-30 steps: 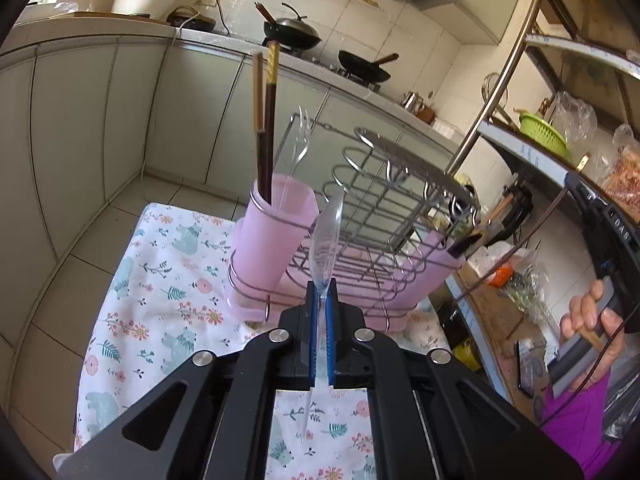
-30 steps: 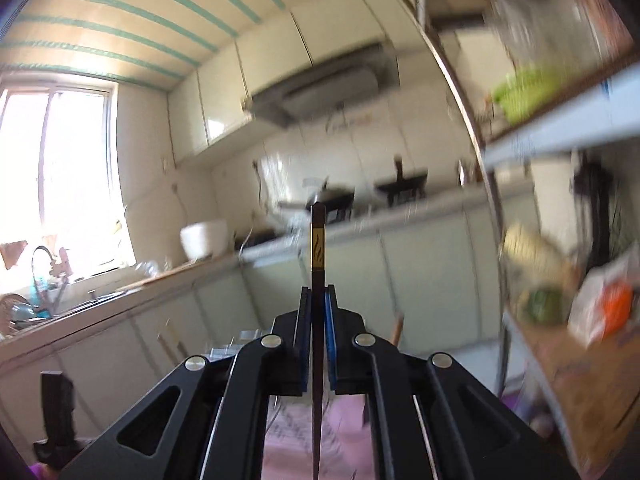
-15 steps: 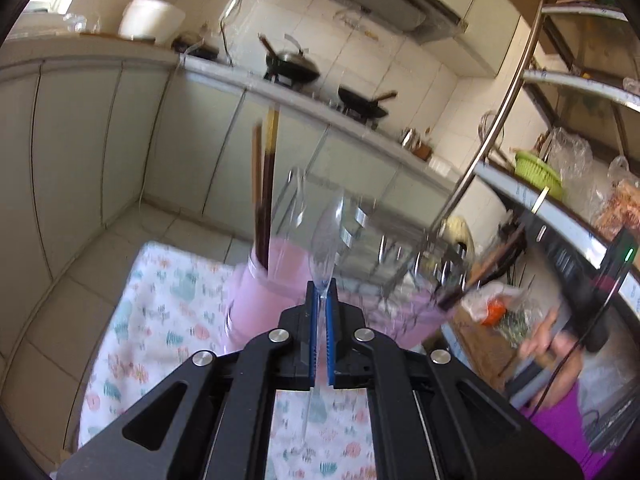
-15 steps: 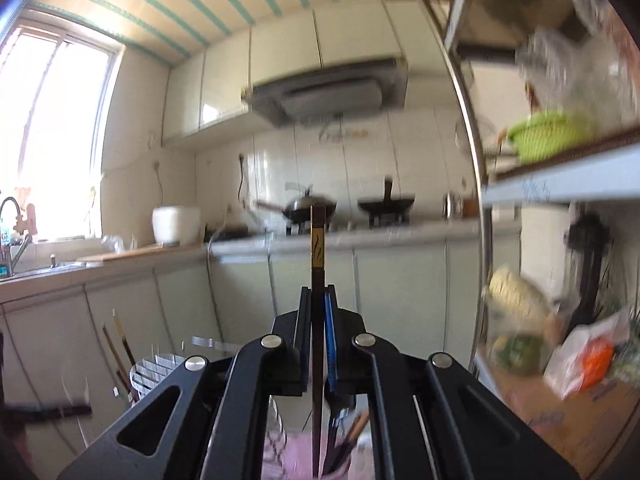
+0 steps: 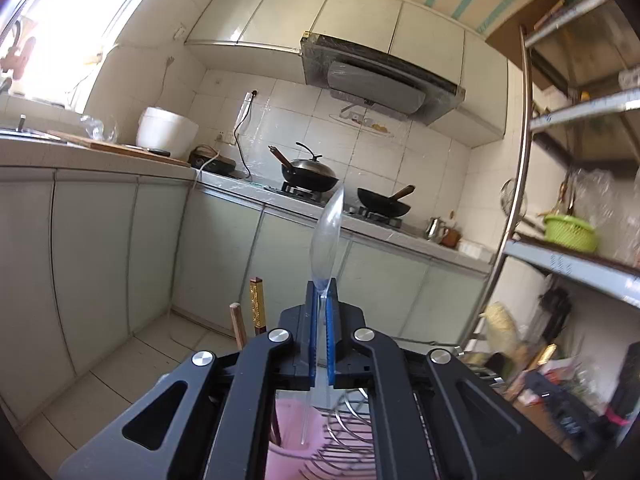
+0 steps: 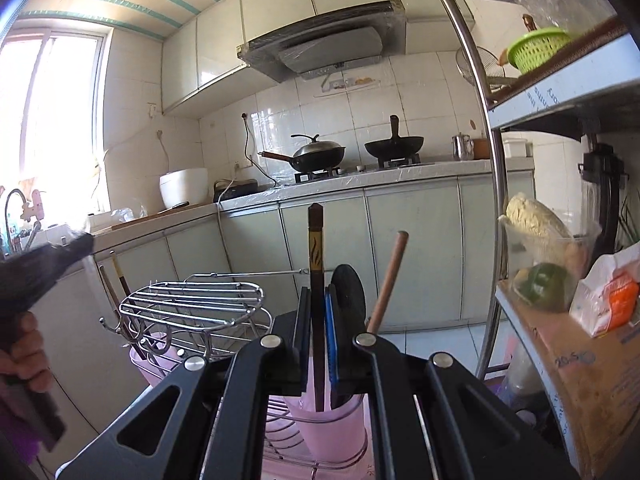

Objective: Organize utensils
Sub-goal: 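Lower the chopstick into a pink cup with right gripper while left lowers the spoon into the other cup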

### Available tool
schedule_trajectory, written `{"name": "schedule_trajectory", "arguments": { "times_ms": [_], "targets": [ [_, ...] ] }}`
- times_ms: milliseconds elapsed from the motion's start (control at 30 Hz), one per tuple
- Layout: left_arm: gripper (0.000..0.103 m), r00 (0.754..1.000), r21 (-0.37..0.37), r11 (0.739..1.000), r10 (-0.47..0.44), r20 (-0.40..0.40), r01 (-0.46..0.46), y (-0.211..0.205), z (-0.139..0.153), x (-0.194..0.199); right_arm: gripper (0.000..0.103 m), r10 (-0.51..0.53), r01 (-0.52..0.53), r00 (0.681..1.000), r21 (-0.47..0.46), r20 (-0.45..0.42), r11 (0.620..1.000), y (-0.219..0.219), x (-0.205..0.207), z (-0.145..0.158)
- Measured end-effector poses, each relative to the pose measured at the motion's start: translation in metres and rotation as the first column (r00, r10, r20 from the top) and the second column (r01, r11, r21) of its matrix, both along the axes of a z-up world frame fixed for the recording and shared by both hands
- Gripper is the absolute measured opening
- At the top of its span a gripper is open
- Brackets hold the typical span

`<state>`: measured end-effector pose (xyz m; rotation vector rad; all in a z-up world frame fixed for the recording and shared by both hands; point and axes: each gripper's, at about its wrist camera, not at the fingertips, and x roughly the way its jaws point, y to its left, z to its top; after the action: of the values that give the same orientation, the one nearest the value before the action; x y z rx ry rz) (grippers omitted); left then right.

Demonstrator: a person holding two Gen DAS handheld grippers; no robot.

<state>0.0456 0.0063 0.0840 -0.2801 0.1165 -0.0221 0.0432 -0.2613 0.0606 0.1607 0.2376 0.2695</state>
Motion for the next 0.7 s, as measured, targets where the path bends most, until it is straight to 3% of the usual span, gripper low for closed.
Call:
{"name": "schedule_trajectory", "arguments": {
  "times_ms": [233, 700],
  "targets": [
    [0.003, 0.997, 0.013, 1.000, 0.014, -0.074, -0.013, -0.003, -0.023, 0.023, 0.006, 0.007, -0.007, 1.000, 0.012, 0.000, 1.000, -0.002, 0.003, -0.002],
    [0.003, 0.984, 0.001, 1.000, -0.006, -0.179, 0.006, 0.005, -0.060, 0.019, 0.006, 0.000, 0.000, 1.000, 0.005, -0.006, 1.000, -0.001, 0.004, -0.001]
  ]
}}
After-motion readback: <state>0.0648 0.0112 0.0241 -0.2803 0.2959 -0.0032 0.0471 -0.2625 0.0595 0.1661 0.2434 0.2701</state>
